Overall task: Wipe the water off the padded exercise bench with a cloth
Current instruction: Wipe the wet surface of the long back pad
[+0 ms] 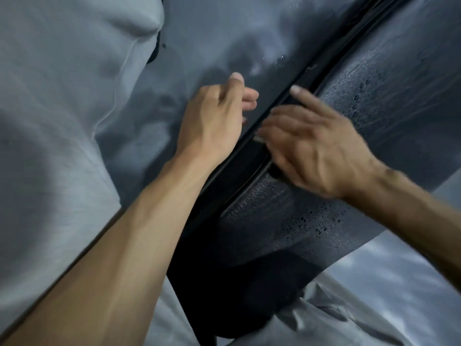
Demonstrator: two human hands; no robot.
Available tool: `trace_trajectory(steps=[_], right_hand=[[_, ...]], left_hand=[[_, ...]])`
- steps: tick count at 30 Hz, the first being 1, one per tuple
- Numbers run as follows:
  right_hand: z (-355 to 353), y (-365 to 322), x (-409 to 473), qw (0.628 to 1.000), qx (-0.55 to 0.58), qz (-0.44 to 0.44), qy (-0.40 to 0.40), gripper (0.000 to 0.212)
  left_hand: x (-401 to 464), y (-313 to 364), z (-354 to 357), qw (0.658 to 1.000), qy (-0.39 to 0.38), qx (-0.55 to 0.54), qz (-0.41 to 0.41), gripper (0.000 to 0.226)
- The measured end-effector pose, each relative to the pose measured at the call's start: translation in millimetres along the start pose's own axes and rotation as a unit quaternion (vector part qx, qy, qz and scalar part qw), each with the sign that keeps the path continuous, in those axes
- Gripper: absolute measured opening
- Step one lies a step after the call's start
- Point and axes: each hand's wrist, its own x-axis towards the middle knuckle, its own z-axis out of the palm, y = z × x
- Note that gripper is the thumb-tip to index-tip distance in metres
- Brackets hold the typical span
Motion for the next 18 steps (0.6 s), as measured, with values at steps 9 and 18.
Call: trace_trajectory(steps=[9, 18], right_hand=[[2.1, -19.4, -18.0, 0.994, 0.034, -0.097, -0.038, 0.045], [-20.7, 68.9, 13.6, 0.998, -0.014, 0.06, 0.006, 0.042]], left_hand=[[-3.9, 0.9, 10.6, 1.0, -0.017, -0.005, -0.014, 0.049], [-4.3, 0.4, 15.4, 1.0, -0.012, -0.011, -0.014, 0.048]])
